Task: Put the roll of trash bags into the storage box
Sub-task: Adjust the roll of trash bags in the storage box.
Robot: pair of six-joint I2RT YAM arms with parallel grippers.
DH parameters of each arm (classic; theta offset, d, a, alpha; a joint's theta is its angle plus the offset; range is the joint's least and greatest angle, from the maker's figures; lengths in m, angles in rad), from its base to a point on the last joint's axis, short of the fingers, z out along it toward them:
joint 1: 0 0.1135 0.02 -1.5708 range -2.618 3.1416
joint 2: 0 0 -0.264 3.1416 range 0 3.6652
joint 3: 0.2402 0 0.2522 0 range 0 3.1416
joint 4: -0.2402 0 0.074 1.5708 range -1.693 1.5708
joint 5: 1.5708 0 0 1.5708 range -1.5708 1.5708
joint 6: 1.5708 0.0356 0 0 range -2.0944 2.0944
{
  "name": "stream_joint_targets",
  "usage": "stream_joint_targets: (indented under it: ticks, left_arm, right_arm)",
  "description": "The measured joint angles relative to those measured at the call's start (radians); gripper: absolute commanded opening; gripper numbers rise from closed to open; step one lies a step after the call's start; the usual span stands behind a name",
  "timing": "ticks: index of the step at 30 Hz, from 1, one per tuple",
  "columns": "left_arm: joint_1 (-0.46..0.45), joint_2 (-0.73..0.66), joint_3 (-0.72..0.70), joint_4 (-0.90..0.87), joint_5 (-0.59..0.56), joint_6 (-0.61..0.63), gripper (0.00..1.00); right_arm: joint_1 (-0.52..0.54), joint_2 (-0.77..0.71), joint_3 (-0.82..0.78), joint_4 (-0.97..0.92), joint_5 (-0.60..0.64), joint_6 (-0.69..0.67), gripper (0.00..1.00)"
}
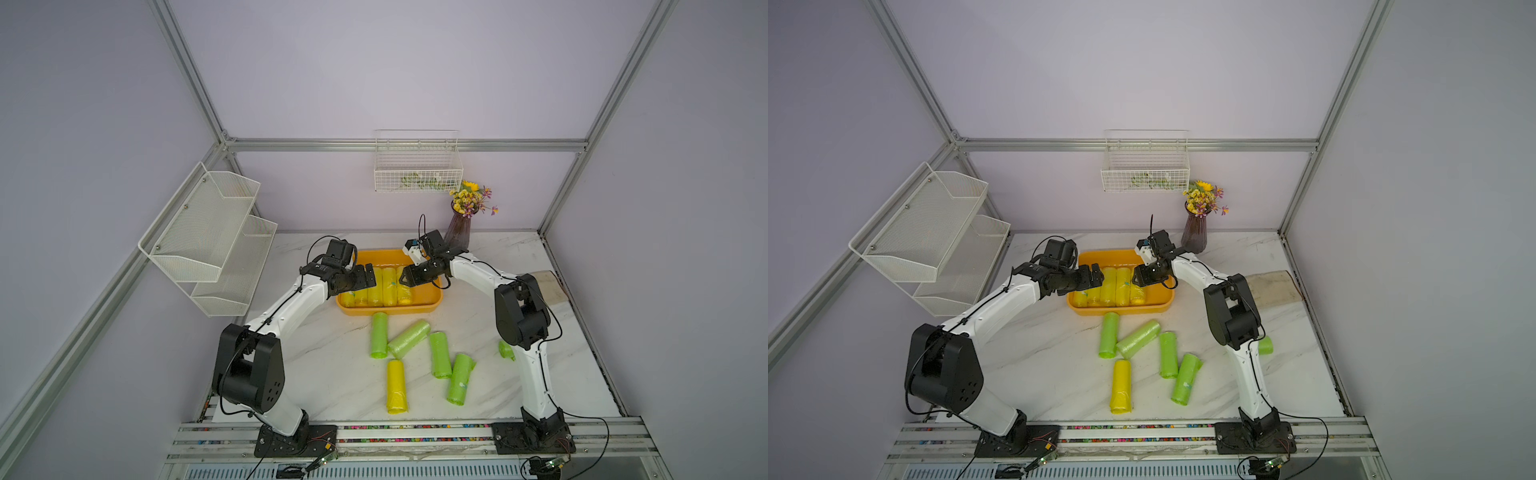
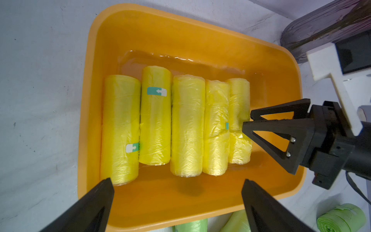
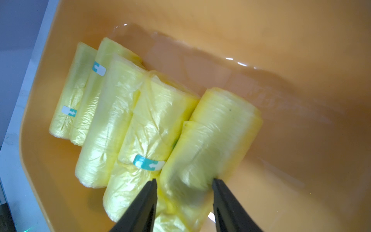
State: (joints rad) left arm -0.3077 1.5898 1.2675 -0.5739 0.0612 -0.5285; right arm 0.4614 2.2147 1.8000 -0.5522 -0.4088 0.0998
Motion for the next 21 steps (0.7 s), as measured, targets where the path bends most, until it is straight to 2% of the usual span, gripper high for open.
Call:
stream_joint_targets:
  ticks: [9,15,21]
  left_arm:
    - [-0.034,-0.145,-0.113,-0.061,0.034,0.013,1.00]
    - [-0.204,-0.231,-0.178,-0.134,0.040,0.014,1.00]
    - [-0.388,-0.219,-0.258,-0.188,0.042,-0.029,1.00]
  right_arm:
    - [-0.008,-0.202,-0.042,0.040,0.034,0.037,0.60]
    - [-0.013,-0.374,-0.225,0.119,0.037,0.060,0.61]
    - [-0.016,-0.422,-0.382,0.142,0.038,0.075,0.63]
